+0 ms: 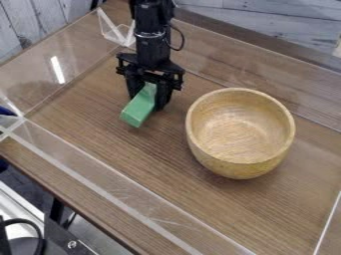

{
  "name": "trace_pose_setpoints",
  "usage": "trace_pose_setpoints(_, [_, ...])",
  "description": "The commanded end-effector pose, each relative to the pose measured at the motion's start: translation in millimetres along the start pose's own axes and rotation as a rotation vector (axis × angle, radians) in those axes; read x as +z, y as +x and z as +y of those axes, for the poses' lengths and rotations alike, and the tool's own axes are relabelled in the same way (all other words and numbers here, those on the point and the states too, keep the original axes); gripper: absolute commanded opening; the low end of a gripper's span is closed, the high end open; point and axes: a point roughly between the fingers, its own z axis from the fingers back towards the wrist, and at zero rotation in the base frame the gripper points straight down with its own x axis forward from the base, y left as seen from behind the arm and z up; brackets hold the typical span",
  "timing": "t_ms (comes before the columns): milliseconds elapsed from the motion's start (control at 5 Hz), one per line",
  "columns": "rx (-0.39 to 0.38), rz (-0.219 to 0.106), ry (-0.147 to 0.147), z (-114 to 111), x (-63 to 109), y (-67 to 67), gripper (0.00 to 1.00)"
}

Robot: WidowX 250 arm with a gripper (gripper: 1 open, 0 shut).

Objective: Remove the green block from inside the brown bowl and put it on the table

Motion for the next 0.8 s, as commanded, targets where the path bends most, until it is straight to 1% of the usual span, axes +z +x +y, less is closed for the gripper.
trace_pose_setpoints(0, [0.015,-0.085,0.005,5.4,28.1,5.2,0.0])
trace_pose_setpoints(400, [0.021,-0.087,-0.005,6.6,29.8,4.1,0.0])
trace_pose_setpoints(600, [0.025,-0.085,-0.005,8.0,27.3,4.6,0.0])
